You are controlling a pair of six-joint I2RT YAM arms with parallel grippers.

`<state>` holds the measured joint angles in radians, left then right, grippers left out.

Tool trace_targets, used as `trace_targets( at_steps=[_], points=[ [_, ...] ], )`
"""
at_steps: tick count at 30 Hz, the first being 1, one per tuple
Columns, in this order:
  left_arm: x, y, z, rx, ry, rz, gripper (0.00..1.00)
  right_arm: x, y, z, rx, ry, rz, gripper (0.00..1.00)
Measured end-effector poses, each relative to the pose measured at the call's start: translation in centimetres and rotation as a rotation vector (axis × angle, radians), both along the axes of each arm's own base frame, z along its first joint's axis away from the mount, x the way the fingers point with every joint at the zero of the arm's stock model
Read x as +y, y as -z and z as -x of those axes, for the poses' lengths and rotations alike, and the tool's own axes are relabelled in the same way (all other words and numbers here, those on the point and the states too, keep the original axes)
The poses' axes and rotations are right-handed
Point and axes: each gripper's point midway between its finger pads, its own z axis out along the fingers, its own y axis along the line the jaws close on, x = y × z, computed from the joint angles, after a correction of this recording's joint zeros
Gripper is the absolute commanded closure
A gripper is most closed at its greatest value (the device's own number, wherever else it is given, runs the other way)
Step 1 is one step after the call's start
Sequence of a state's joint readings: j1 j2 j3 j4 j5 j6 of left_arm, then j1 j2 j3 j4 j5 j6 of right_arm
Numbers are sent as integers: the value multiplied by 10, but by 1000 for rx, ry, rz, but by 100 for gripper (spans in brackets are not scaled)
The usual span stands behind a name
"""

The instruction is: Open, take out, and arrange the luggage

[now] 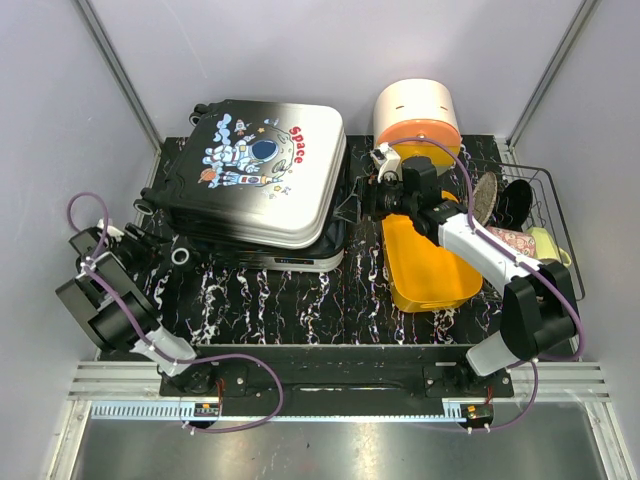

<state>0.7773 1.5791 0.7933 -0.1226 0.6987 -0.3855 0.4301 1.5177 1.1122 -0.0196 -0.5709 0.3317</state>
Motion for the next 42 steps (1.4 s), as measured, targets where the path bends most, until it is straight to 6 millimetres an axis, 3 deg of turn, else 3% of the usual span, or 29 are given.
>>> trace_targets(
  at_steps=[5, 13, 20, 26, 29, 33, 37, 42],
  points=[
    [-6, -1, -23, -17, 41, 7, 39, 0, 0, 0, -6, -3, 4, 14],
    [-19, -40, -40, -142, 65, 45, 36, -2, 4, 2, -13, -15, 28, 14],
    [-41, -112, -39, -300, 91, 21, 36, -7, 4, 9, -17, -27, 54, 13],
    [-75, -161, -47, -419, 184, 37, 36, -11, -21, 13, -122, -46, 61, 18],
    [-84, -173, -53, -436, 202, 57, 36, -8, -35, 13, -191, -69, 72, 26],
    [-84, -195, -71, -474, 209, 49, 36, 7, -46, 25, -289, -134, 97, 29],
    [-93, -206, -90, -504, 244, 50, 36, 33, -55, 53, -408, -247, 130, 32],
    [-95, -207, -96, -500, 238, 89, 36, 71, -54, 95, -537, -395, 167, 54]
  ],
)
